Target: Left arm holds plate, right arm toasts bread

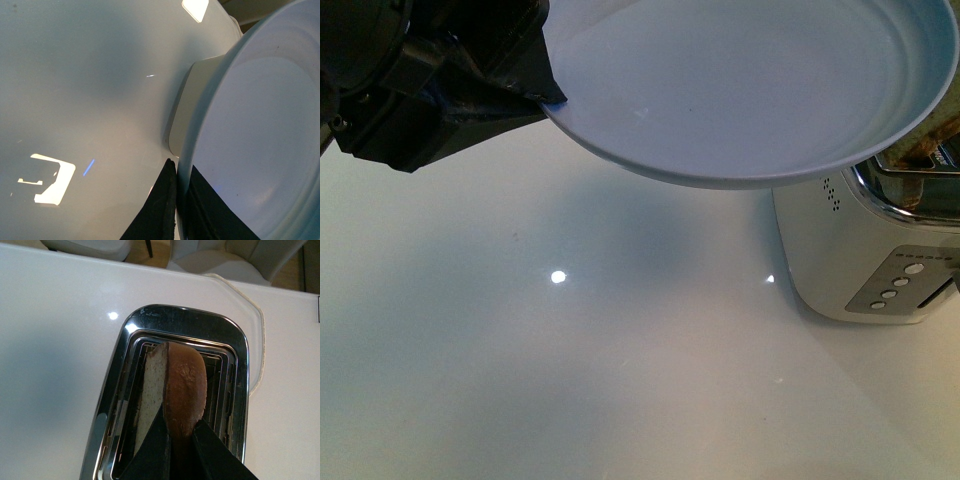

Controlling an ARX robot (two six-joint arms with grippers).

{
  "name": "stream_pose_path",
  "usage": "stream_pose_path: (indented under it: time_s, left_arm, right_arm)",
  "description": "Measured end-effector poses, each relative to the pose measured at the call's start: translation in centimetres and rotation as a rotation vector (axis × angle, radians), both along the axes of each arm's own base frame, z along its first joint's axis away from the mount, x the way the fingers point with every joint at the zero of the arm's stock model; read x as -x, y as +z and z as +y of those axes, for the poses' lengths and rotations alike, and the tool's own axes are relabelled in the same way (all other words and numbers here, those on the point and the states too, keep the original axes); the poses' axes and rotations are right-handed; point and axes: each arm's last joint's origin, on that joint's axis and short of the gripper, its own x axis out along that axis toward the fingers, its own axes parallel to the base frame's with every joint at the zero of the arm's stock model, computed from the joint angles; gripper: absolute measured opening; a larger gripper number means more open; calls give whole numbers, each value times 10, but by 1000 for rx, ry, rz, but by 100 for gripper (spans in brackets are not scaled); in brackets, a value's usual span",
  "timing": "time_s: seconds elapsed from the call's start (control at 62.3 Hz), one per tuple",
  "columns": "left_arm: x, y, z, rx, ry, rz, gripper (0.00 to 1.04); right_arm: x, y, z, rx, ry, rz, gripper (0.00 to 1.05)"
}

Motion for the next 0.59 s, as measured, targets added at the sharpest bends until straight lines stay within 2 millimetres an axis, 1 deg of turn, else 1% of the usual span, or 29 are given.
stream_pose_path:
  time_s: [0.594]
  left_arm:
    - [0, -1, 2, 8, -2, 3, 3]
  right_arm:
    - [-9, -20, 15, 54, 81, 72, 3]
